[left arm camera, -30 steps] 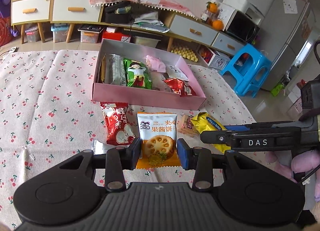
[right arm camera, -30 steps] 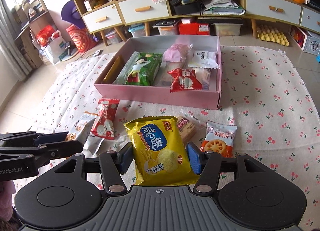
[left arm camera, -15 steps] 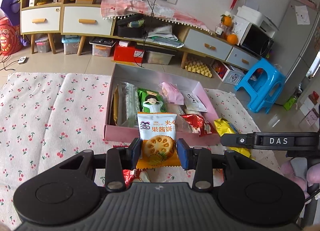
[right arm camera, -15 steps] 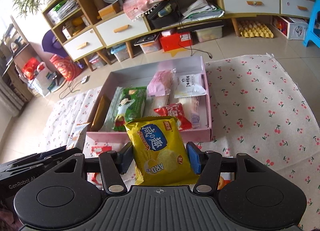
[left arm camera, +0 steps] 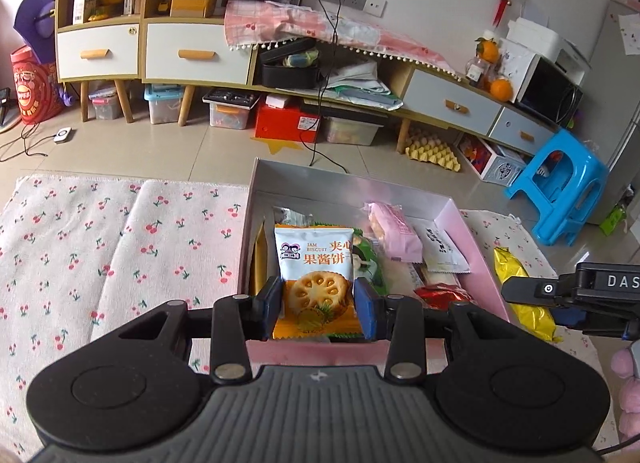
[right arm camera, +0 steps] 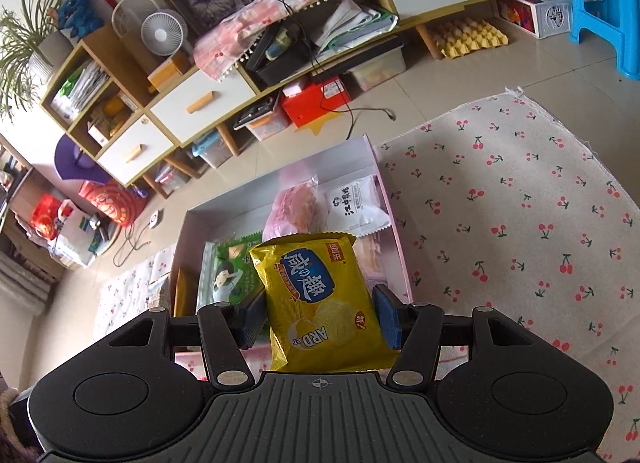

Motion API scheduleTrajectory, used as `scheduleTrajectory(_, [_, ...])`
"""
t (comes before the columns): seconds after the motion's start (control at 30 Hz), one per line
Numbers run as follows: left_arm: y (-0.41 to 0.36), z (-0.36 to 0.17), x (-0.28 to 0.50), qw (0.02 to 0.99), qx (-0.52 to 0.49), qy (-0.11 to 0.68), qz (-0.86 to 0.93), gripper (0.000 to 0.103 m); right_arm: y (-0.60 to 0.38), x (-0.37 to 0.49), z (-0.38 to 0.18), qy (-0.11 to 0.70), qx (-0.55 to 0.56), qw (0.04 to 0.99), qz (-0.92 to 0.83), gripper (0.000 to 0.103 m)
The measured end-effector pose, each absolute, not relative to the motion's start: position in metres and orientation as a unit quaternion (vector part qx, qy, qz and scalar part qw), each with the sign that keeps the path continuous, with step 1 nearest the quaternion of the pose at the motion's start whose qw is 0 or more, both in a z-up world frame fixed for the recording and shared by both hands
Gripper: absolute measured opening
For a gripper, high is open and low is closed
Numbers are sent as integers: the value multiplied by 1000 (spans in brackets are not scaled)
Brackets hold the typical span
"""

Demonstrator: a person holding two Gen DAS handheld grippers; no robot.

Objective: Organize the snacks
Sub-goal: 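Carry both held snacks over the pink box, then lower both snacks into the box and open both tools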

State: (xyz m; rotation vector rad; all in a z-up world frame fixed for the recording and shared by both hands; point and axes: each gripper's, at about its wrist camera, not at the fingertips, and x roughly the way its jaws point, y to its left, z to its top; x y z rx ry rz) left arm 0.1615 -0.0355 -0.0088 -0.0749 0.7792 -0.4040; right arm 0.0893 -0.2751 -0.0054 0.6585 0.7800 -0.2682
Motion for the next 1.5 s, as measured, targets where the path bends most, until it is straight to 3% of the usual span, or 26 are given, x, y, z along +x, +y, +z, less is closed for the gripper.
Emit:
scheduleTrajectory(0.8, [-85, -33, 231, 903, 4, 367, -224, 37, -317, 150, -50, 327, 332, 878, -110, 56])
scheduleTrajectory(0.87, [-85, -34, 230, 904, 2, 361, -228, 39, -318, 149, -49, 320, 337, 879, -105, 58])
scheduleTrajectory(1.0, [-85, -32, 227, 907, 0, 355, -228, 55, -316, 148, -46, 321, 335, 881, -93, 68])
scheduleTrajectory(1.43, [-75, -16, 210, 909, 11, 355, -216, 70, -302, 133, -19, 329, 291, 893, -95, 72])
scheduleTrajectory(1.5, [-72, -12, 205, 910, 8, 357, -213, 75, -301, 129, -12, 329, 290, 894, -96, 77])
